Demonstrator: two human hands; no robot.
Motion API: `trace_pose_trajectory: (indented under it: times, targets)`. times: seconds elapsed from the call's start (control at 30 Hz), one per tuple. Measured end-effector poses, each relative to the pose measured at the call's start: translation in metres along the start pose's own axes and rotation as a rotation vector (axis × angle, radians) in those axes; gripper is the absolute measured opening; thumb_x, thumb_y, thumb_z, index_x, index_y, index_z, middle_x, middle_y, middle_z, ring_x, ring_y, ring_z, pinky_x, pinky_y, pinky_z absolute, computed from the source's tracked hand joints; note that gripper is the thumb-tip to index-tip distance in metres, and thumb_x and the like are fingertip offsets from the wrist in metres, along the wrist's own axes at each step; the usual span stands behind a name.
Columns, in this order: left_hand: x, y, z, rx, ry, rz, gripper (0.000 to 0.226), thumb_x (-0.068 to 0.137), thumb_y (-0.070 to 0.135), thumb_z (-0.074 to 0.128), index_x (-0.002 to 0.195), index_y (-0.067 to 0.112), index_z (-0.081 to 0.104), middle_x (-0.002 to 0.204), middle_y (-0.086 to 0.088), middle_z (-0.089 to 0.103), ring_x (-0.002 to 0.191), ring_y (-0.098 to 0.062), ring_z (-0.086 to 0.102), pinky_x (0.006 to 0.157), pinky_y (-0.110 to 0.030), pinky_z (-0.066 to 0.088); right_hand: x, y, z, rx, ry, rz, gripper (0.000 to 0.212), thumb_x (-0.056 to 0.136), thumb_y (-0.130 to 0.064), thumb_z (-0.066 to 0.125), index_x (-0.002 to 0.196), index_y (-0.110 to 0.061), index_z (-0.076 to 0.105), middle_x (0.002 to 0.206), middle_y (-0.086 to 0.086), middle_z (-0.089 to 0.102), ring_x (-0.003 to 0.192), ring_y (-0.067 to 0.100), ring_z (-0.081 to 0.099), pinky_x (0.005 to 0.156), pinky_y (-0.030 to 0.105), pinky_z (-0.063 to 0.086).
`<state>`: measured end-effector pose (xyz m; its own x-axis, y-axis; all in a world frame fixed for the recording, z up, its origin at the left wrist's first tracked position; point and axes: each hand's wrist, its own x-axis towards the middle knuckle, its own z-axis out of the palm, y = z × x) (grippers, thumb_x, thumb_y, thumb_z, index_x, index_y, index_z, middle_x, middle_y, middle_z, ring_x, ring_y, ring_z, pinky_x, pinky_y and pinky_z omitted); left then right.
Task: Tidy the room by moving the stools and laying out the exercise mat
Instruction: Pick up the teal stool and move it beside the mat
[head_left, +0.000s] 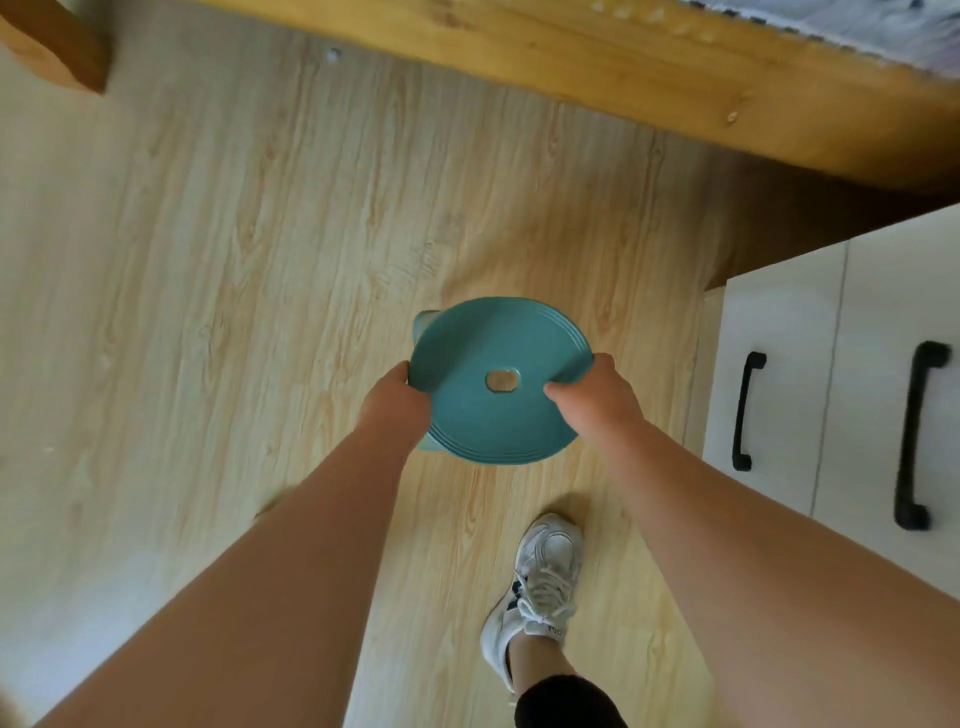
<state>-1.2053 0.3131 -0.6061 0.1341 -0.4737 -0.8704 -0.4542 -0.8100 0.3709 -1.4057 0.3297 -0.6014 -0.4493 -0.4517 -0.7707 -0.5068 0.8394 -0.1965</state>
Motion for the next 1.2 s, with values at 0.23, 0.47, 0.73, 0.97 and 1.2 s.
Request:
trace_pose_trajectory:
  times: [0.23,0.47,0.73,0.97,1.2]
  targets:
    - [-0.040,-0.027,-0.088,-0.009,0.171,0.014,0.052,0.082,0.006,0.039,0.125,0.030,0.056,0.085,-0.002,0.063,0.070,-0.026,0.059,0.057,-0.027,0.044,-0.080,-0.075,0.021,-0.104,0.023,-0.131,0.041,0.084,-0.022,0.056,0.122,-0.014,0.042,0.075,-0.003,0.053,0.060,0.011,0.050,0.045,0.024,0.032]
    - [-0.093,-0.098,-0.202,-0.340,0.290,-0.117,0.053,0.079,0.000,0.040,0.119,0.029,0.060,0.067,0.006,0.058,0.055,-0.017,0.051,0.050,-0.024,0.037,-0.187,-0.169,0.094,-0.212,-0.062,-0.292,0.050,0.083,-0.020,0.055,0.129,-0.013,0.035,0.105,0.010,0.061,0.084,0.029,0.058,0.063,0.030,0.041]
    - [-0.132,-0.188,-0.331,-0.689,0.311,-0.229,0.069,0.076,-0.005,0.037,0.137,0.026,0.048,0.107,-0.010,0.069,0.085,-0.036,0.065,0.063,-0.030,0.042,-0.299,-0.271,0.191,-0.436,-0.150,-0.447,0.051,0.083,-0.022,0.058,0.129,-0.015,0.037,0.108,0.008,0.061,0.091,0.030,0.060,0.067,0.033,0.043]
    - [-0.135,-0.254,-0.435,-0.914,0.369,-0.331,0.064,0.076,-0.002,0.039,0.135,0.020,0.047,0.102,-0.009,0.066,0.080,-0.033,0.063,0.072,-0.038,0.054,-0.370,-0.349,0.277,-0.475,-0.228,-0.494,0.057,0.080,-0.033,0.065,0.129,-0.019,0.040,0.100,-0.001,0.059,0.087,0.023,0.057,0.063,0.031,0.040]
    - [-0.128,-0.296,-0.515,-1.044,0.441,-0.405,0.034,0.079,0.000,0.044,0.111,0.010,0.051,0.084,-0.005,0.056,0.079,-0.028,0.054,0.070,-0.036,0.047,-0.401,-0.417,0.356,-0.515,-0.304,-0.524,0.048,0.081,-0.032,0.064,0.123,-0.018,0.046,0.097,0.000,0.058,0.086,0.023,0.056,0.064,0.031,0.041]
